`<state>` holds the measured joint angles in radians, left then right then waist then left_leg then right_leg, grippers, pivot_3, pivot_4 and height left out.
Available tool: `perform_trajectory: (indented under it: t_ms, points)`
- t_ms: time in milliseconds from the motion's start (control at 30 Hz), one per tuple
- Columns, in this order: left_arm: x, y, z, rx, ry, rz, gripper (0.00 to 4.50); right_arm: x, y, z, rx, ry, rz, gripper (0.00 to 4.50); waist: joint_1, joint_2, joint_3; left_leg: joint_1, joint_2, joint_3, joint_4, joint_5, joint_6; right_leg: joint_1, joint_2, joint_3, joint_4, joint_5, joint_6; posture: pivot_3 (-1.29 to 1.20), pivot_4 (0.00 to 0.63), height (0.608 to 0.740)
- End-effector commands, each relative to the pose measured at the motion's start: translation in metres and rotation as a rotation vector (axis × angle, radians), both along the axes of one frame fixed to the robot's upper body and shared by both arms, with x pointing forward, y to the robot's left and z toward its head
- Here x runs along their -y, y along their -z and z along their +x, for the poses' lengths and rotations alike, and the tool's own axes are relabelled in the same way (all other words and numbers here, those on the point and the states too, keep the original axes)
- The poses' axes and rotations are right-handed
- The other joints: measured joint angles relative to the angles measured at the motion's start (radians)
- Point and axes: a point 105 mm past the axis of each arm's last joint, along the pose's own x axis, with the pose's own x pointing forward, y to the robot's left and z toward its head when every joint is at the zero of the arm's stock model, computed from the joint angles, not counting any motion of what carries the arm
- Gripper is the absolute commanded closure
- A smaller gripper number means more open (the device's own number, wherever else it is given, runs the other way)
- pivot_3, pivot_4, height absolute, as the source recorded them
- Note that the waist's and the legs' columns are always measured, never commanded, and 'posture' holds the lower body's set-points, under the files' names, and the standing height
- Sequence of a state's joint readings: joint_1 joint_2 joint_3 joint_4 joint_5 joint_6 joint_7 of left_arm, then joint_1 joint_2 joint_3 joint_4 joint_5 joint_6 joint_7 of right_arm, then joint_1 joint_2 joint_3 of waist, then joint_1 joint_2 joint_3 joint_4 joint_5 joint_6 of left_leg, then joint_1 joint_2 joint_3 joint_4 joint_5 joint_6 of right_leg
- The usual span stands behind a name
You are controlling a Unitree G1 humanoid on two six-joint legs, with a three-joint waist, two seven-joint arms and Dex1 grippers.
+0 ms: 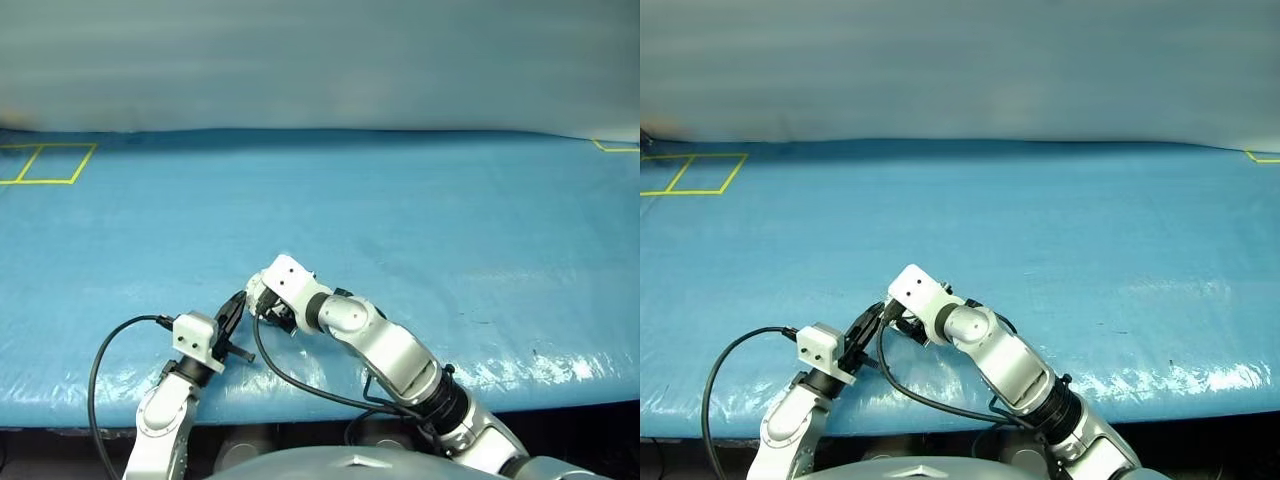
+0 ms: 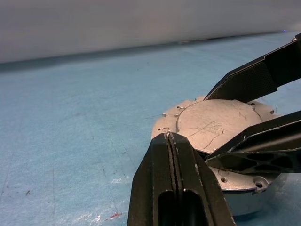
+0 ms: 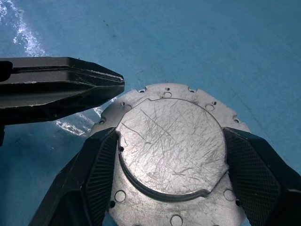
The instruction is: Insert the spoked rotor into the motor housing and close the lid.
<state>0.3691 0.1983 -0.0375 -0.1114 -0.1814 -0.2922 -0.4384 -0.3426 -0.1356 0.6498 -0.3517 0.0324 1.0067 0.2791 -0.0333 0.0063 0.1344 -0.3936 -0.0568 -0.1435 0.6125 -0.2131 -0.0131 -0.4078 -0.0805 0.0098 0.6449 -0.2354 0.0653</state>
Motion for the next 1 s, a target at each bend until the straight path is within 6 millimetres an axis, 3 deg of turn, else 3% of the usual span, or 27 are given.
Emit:
perform_trajectory:
  t_ms: [33,533,700,833,1000]
  points:
    - [-0.002,-0.007,0.001,0.025,0.0,-0.013,4.5,0.055,0.061,0.005,-0.193,0.121,-0.234,1.31,0.006,0.001,0.0,0.0,-0.001,0.0,0.0,0.0,0.0,0.0,0.0,0.0,0.0,0.0,0.0,0.0,0.15,0.74]
    - [-0.005,-0.008,0.0,0.007,0.012,-0.035,4.5,0.08,0.062,0.001,-0.223,0.052,-0.275,1.31,0.037,0.0,0.0,-0.002,-0.012,0.0,0.0,-0.003,0.006,0.004,-0.012,-0.004,-0.003,-0.003,0.006,0.0,0.15,0.74]
    - [-0.013,-0.023,0.006,0.01,0.008,-0.085,4.5,0.076,0.056,0.005,-0.208,0.048,-0.241,1.31,0.039,-0.002,0.001,-0.001,-0.015,-0.001,0.001,-0.003,0.008,0.005,-0.016,-0.004,-0.003,-0.003,0.009,0.0,0.15,0.74]
    - [-0.026,-0.031,0.019,-0.086,-0.01,-0.12,4.5,0.072,0.056,0.005,-0.202,0.041,-0.234,1.31,0.039,-0.001,0.002,-0.001,-0.015,-0.003,0.001,-0.003,0.008,0.006,-0.017,-0.005,-0.003,-0.004,0.009,0.0,0.15,0.74]
    - [-0.016,-0.045,0.028,-0.29,0.162,-0.295,4.5,0.069,0.056,0.005,-0.198,0.03,-0.23,1.31,0.036,-0.001,0.002,-0.001,-0.015,-0.006,0.001,-0.003,0.008,0.007,-0.015,-0.008,-0.002,-0.004,0.008,0.0,0.15,0.74]
